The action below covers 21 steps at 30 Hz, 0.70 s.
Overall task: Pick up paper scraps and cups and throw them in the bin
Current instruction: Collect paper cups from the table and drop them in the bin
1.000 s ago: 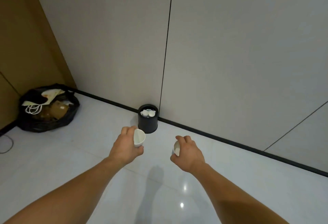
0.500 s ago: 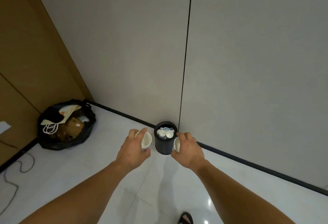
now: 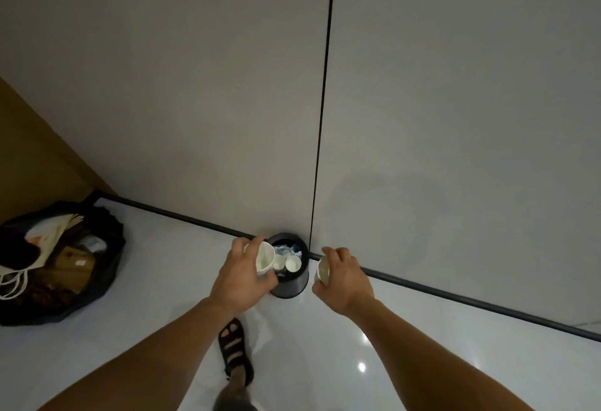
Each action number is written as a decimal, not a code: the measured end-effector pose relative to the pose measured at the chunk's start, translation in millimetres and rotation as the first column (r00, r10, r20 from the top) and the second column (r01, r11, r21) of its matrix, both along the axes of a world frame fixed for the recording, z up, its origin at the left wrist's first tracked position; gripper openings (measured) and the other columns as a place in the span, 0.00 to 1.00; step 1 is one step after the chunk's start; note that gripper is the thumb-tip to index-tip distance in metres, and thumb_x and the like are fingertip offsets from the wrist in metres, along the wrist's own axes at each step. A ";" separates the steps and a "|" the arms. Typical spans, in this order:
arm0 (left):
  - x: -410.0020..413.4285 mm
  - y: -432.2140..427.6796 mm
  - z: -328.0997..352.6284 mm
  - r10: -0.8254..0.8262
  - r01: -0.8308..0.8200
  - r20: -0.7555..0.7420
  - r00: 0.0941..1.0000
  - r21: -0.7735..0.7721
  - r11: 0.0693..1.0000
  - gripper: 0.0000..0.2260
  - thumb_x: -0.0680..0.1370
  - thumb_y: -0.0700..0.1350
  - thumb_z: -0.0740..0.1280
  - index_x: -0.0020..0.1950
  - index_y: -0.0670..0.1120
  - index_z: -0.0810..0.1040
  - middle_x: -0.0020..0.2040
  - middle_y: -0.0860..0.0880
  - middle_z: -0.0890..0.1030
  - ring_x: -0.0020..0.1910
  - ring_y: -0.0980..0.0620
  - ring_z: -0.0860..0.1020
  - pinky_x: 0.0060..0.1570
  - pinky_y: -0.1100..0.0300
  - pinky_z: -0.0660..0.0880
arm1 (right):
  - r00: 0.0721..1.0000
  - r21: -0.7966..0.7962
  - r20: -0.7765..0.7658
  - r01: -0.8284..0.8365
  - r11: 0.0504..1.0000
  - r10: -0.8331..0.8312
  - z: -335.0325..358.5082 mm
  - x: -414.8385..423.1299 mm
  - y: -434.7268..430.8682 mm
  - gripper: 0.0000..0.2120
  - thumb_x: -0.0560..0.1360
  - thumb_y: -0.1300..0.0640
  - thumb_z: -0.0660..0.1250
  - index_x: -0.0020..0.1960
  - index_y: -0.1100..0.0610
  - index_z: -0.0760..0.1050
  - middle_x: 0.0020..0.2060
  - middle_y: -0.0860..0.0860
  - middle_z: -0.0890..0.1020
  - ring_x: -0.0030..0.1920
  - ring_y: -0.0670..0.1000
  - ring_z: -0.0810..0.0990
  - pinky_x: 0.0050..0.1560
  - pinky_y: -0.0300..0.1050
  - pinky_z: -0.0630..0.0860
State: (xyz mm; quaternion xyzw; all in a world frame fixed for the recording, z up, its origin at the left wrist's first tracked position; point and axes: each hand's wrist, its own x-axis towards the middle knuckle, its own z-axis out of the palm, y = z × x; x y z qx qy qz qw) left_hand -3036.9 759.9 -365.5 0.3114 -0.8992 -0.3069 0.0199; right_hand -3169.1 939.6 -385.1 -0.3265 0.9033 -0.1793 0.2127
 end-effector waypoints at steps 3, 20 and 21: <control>-29.5 -47.3 -30.4 -0.085 0.083 0.041 0.996 0.044 0.996 0.34 0.73 0.52 0.71 0.75 0.50 0.60 0.68 0.49 0.62 0.62 0.49 0.70 0.57 0.60 0.71 | 0.995 0.027 0.056 0.077 0.997 -0.079 -26.2 -14.9 -36.7 0.35 0.73 0.44 0.68 0.75 0.50 0.57 0.69 0.51 0.65 0.66 0.54 0.68 0.62 0.46 0.72; -188.6 -175.6 -345.1 -0.283 0.263 0.084 0.955 0.196 0.945 0.34 0.71 0.46 0.75 0.73 0.49 0.63 0.67 0.48 0.65 0.62 0.49 0.71 0.52 0.59 0.72 | 0.917 0.017 0.150 0.371 0.929 -0.369 -337.1 -104.3 -189.9 0.36 0.72 0.47 0.70 0.75 0.51 0.59 0.68 0.51 0.67 0.64 0.53 0.68 0.60 0.46 0.73; -191.8 -175.3 -372.6 -0.290 0.267 0.095 0.952 0.201 0.943 0.34 0.71 0.45 0.75 0.73 0.48 0.63 0.67 0.47 0.65 0.62 0.48 0.71 0.53 0.58 0.73 | 0.915 0.011 0.145 0.379 0.925 -0.377 -362.3 -107.1 -193.0 0.36 0.71 0.47 0.70 0.75 0.52 0.59 0.68 0.51 0.67 0.64 0.53 0.68 0.61 0.46 0.72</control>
